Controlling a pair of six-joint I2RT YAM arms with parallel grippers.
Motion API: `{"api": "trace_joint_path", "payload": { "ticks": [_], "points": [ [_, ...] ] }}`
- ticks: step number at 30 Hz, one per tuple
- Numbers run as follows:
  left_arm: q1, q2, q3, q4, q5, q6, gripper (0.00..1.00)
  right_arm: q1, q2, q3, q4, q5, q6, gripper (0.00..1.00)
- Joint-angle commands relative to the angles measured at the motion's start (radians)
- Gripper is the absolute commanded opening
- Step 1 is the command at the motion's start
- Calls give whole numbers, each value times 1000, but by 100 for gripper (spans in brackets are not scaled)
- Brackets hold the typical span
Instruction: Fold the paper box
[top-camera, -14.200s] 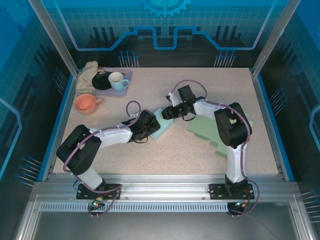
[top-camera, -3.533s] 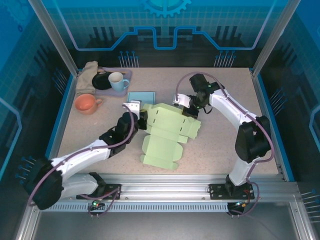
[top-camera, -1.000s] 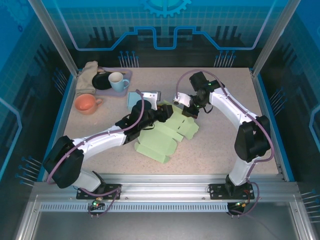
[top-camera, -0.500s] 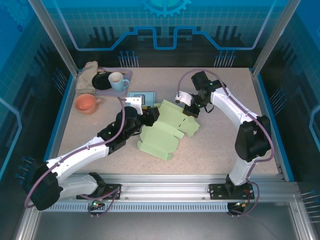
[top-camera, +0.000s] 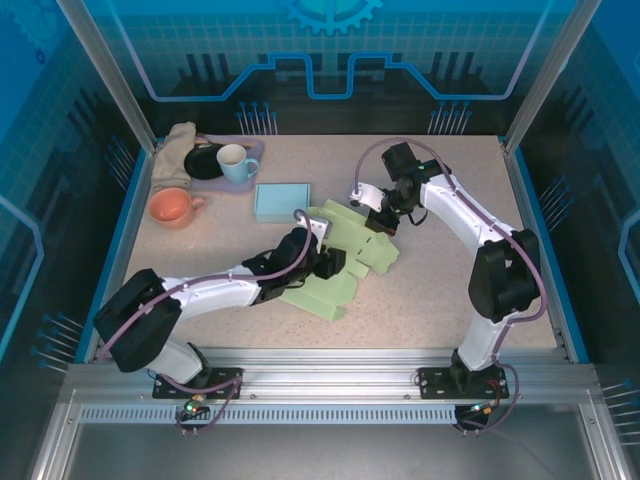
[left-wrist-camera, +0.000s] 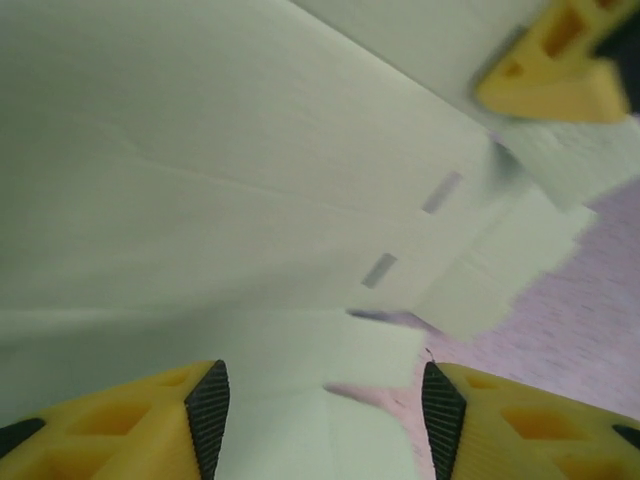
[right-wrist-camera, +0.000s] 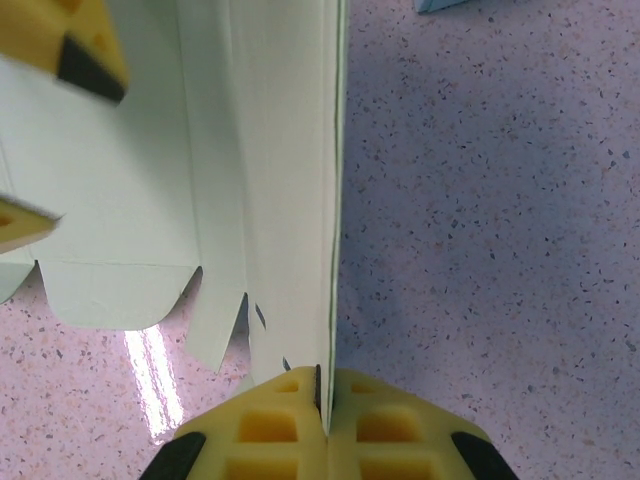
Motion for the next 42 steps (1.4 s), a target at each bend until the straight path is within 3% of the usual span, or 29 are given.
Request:
{"api": "trace_joint_path", "payload": {
  "ticks": [1, 13, 20, 29, 42],
  "points": [
    [10, 18, 40, 25, -228, 82, 60, -6, 15, 25, -16, -20, 3, 0],
    [108, -34, -20, 12, -330, 108, 62, -4, 18, 23, -19, -24, -1, 0],
    [133, -49, -36, -18, -320, 77, 65, -5, 22, 24, -18, -25, 1, 0],
    [130, -32, 3, -41, -99, -13, 65, -3, 26, 26, -16, -16, 6, 0],
    [126, 21, 58, -34, 133, -156, 65, -2, 19, 18, -6, -33, 4, 0]
  ]
}}
